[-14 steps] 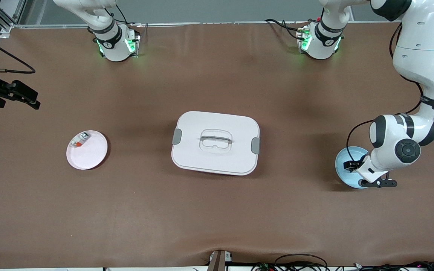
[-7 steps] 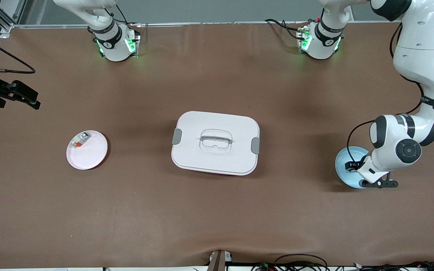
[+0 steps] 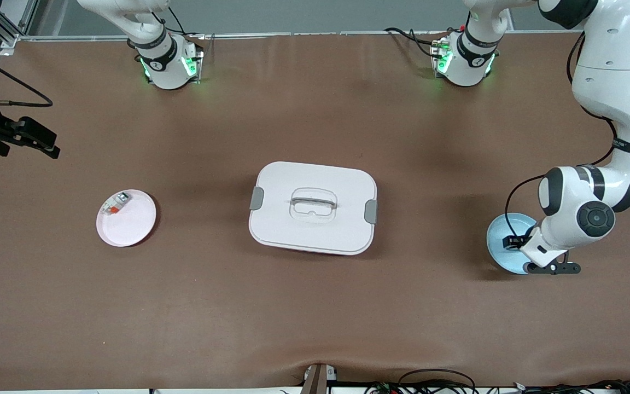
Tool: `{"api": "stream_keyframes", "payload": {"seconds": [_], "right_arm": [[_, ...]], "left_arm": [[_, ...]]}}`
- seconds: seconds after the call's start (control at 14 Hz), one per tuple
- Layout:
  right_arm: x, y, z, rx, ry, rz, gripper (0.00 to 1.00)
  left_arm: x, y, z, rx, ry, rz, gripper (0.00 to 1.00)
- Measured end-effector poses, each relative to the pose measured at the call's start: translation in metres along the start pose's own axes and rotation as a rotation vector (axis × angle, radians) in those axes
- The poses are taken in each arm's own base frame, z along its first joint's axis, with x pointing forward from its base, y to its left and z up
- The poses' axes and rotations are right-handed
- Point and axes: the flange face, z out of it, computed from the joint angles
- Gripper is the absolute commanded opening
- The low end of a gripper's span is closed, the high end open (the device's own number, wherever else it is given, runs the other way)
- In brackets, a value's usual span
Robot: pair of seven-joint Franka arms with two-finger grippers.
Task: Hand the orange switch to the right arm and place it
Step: 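Lift the orange switch off the blue plate with the left gripper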
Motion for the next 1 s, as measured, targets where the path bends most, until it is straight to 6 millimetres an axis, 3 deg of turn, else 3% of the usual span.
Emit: {"api": "stream_keyframes", "payload": {"seconds": [0.21, 0.72, 1.0], "right_arm": [[-0.001, -0.001, 0.001, 0.000, -0.007, -0.003, 1.00], [-0.005, -0.012, 0.003, 0.013, -0.034, -0.018, 1.00], [-0.007, -0.030, 0.004, 0.108, -0.053, -0.026, 1.00]], "left_arm": [[0.001, 0.005, -0.042, 0.005, 0.004, 0.007, 0.00], [-0.014, 0.042, -0.174, -0.094, 0.015, -0.019, 0.00], [-0.024, 0.078, -0.240, -0.136, -0.009, -0.071, 0.00]]}}
